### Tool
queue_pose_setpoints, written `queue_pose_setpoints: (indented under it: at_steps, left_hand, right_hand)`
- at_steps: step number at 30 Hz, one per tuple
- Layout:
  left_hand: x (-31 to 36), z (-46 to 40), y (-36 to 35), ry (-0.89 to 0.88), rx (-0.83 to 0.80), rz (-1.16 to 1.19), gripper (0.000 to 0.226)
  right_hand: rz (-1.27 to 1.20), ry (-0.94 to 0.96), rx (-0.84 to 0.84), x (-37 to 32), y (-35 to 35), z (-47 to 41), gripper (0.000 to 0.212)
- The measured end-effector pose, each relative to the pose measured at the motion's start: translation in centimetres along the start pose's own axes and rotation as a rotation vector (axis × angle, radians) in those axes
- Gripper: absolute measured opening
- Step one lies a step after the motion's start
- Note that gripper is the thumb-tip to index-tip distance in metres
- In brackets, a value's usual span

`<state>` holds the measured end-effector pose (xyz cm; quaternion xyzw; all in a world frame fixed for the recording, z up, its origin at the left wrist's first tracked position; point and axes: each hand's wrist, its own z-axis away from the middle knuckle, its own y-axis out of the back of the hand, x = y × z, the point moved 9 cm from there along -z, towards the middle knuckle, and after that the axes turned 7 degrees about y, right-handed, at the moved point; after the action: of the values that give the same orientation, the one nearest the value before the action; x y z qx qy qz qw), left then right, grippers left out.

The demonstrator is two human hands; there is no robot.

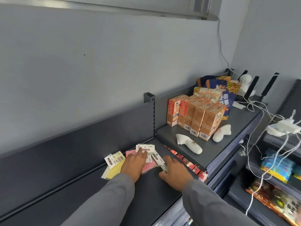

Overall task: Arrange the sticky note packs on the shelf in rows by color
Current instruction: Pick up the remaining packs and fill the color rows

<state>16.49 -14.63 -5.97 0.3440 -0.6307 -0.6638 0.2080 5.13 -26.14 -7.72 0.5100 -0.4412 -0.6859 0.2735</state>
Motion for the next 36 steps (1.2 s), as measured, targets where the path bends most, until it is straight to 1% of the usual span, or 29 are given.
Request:
queue_pose_setpoints:
  at_steps: [1,4,7,9,12,13,14,15,17,19,21,23,25,27,28,29,31,34,36]
  left_hand:
    - [-0.4,0.1,0.2,0.018,0.048,0.023,0.062]
    - [-1.9,1.0,1.3,0.104,0.119,0.141,0.036]
    - [-2.2,2.6,3.2,0.141,0.179,0.283,0.019]
    - [-3.2,4.0,4.7,0.214,0.279,0.453,0.014]
    - [-5.4,6.2,5.5,0.377,0.336,0.825,0.011]
    - [-5.9,7.0,5.9,0.401,0.350,0.947,0.006]
    - [-6.2,7.6,6.1,0.422,0.352,1.064,0.012]
    - [-6.5,8.7,6.4,0.446,0.341,1.167,0.025]
    - [-7.1,11.0,6.7,0.482,0.319,1.295,0.047]
    - [-8.0,13.6,6.8,0.524,0.324,1.331,0.063]
    - [-9.5,16.8,6.6,0.588,0.361,1.344,0.068]
    - [-11.4,20.1,5.9,0.651,0.363,1.338,0.057]
    - [-13.3,22.9,5.1,0.694,0.362,1.361,0.034]
    - [-15.2,25.7,4.4,0.726,0.376,1.362,0.015]
    - [-16.0,27.0,4.2,0.737,0.386,1.363,0.011]
    - [-16.5,28.2,4.2,0.749,0.392,1.363,0.008]
    - [-18.0,31.0,4.5,0.770,0.436,1.376,0.008]
    - [-21.3,35.7,5.3,0.782,0.533,1.306,0.015]
    - [-24.0,39.1,5.6,0.777,0.546,1.250,0.011]
  right_hand:
    - [-0.008,0.014,0.003,0.0,0.2,0.4,0.050]
    - [-0.023,0.063,0.040,0.3,0.7,1.6,0.038]
    - [-0.038,0.073,0.092,0.9,1.2,2.2,0.029]
    - [-0.076,0.076,0.147,0.7,1.8,2.1,0.022]
    - [-0.191,0.115,0.208,-0.7,2.8,2.3,0.028]
    - [-0.247,0.135,0.228,-1.5,2.9,2.4,0.029]
    - [-0.308,0.151,0.244,-2.2,3.0,2.5,0.029]
    - [-0.374,0.183,0.255,-3.3,2.9,2.6,0.029]
    - [-0.485,0.253,0.261,-5.7,2.4,3.2,0.029]
    - [-0.519,0.325,0.247,-7.9,1.5,3.8,0.028]
    - [-0.519,0.367,0.225,-10.2,0.5,4.7,0.025]
    - [-0.558,0.398,0.195,-12.8,-0.7,5.9,0.016]
    - [-0.631,0.388,0.128,-15.2,-2.1,7.0,0.011]
    - [-0.897,0.276,0.005,-17.7,-4.2,7.8,0.007]
    - [-1.050,0.210,-0.056,-19.1,-5.3,8.4,0.006]
    - [-1.183,0.174,-0.095,-20.6,-5.9,9.1,0.009]
    - [-1.316,0.176,-0.154,-24.5,-7.1,10.6,0.016]
    - [-1.299,0.220,-0.196,-30.5,-8.7,13.1,0.015]
    - [-1.266,0.225,-0.181,-34.4,-10.1,14.8,0.013]
